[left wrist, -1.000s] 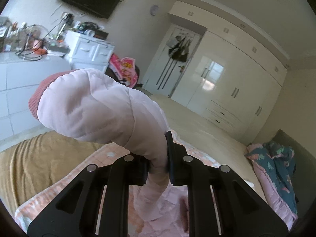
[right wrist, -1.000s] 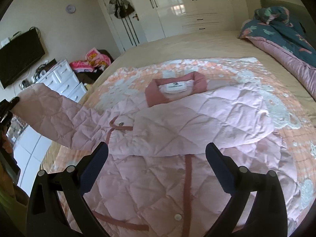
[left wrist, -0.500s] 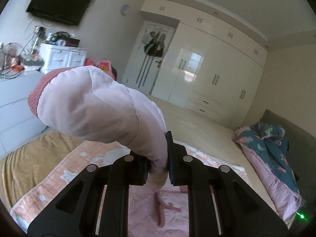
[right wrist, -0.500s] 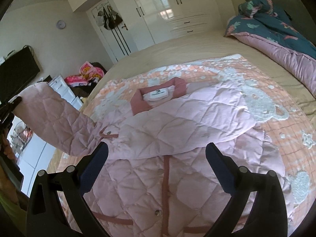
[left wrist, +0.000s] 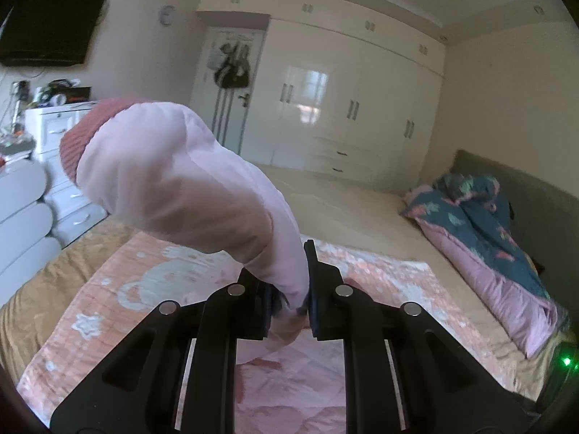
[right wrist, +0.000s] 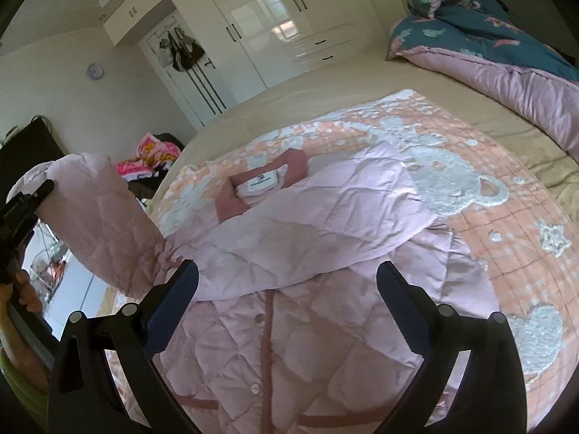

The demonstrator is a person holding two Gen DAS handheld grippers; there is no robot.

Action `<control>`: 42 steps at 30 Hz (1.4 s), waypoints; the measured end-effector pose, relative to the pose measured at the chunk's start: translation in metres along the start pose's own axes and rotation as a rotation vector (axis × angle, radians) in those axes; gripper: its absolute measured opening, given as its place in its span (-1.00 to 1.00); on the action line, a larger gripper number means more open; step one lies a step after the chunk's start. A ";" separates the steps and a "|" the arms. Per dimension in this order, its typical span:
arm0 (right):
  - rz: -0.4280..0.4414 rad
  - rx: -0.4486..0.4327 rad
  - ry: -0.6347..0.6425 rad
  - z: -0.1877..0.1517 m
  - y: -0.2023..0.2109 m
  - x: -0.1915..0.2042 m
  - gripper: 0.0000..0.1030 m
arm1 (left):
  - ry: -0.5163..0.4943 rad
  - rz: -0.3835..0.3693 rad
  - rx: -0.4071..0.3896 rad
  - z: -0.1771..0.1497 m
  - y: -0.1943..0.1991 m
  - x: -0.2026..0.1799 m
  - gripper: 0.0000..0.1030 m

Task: Fold large clothes
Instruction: 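Lay the sleeve across the jacket body with the left tool and open it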

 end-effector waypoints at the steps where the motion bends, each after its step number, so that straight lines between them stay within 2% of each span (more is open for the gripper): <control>1: 0.000 0.001 -0.009 0.000 0.000 -0.005 0.91 | -0.017 -0.013 0.011 -0.004 -0.005 -0.011 -0.84; 11: -0.025 -0.019 -0.094 0.007 0.014 -0.052 0.91 | -0.118 -0.080 0.107 -0.044 -0.039 -0.076 -0.84; 16: -0.033 -0.031 -0.151 0.008 0.019 -0.075 0.91 | -0.250 -0.096 0.150 -0.074 -0.052 -0.109 -0.84; 23: -0.049 -0.021 -0.204 0.005 0.015 -0.095 0.91 | -0.334 -0.136 0.260 -0.123 -0.073 -0.133 -0.84; 33: -0.075 -0.020 -0.273 0.005 0.013 -0.125 0.91 | -0.500 -0.151 0.350 -0.183 -0.091 -0.161 -0.81; 37: -0.083 -0.014 -0.278 0.004 0.011 -0.128 0.91 | -0.569 -0.159 0.386 -0.204 -0.095 -0.167 -0.75; 39: -0.083 -0.009 -0.276 0.004 0.009 -0.127 0.91 | -0.599 -0.160 0.402 -0.212 -0.096 -0.170 -0.66; 40: -0.083 -0.008 -0.274 0.004 0.008 -0.126 0.91 | -0.619 -0.163 0.421 -0.218 -0.097 -0.171 -0.60; 42: -0.084 -0.003 -0.271 0.003 0.006 -0.125 0.91 | -0.637 -0.170 0.447 -0.224 -0.097 -0.172 -0.30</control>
Point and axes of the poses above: each gripper's, at about its wrist camera, not at the fingertips, and y roughly against the way its jaws point, x to its left, z to its top, the point moved 6 cm from there along -y, roughly the way its jaws point, and after that the axes turned 5 degrees about -y, right-handed, at the moved point
